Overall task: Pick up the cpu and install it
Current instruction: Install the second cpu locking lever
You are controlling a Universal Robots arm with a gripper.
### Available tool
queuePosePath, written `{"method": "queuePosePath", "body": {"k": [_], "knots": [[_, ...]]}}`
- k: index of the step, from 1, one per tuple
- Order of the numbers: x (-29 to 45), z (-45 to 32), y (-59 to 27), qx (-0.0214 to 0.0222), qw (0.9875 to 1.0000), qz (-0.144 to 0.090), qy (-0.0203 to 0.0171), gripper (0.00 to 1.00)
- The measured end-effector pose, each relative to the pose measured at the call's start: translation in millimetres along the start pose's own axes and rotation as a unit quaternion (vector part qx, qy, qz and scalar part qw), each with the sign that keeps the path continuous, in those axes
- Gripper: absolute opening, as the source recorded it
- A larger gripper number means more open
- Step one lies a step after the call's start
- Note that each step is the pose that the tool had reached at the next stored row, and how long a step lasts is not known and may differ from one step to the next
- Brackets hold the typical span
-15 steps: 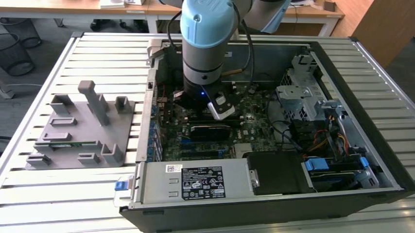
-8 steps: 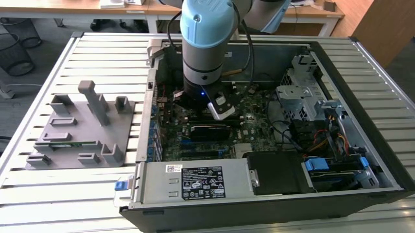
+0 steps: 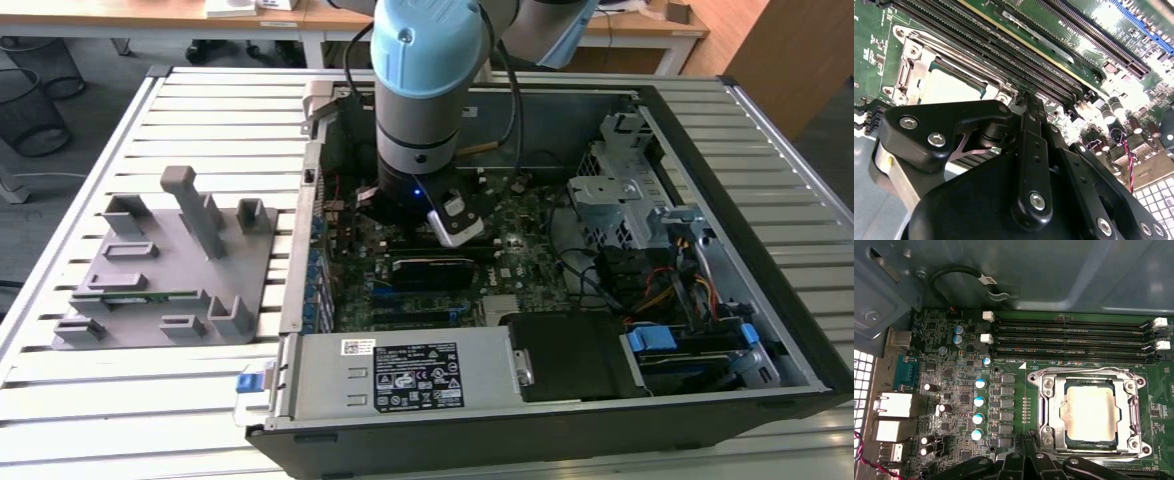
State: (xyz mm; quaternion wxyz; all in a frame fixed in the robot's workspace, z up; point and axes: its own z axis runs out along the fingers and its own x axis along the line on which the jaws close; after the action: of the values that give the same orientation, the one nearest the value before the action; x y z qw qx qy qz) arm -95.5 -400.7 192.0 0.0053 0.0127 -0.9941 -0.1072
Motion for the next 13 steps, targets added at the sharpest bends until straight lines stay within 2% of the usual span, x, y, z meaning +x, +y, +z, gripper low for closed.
{"method": "queuePosePath", "body": {"k": [13], "knots": [[0.0,-3.5,0.8,-0.0001,1.0000,0.000,0.0000,0.11]]}}
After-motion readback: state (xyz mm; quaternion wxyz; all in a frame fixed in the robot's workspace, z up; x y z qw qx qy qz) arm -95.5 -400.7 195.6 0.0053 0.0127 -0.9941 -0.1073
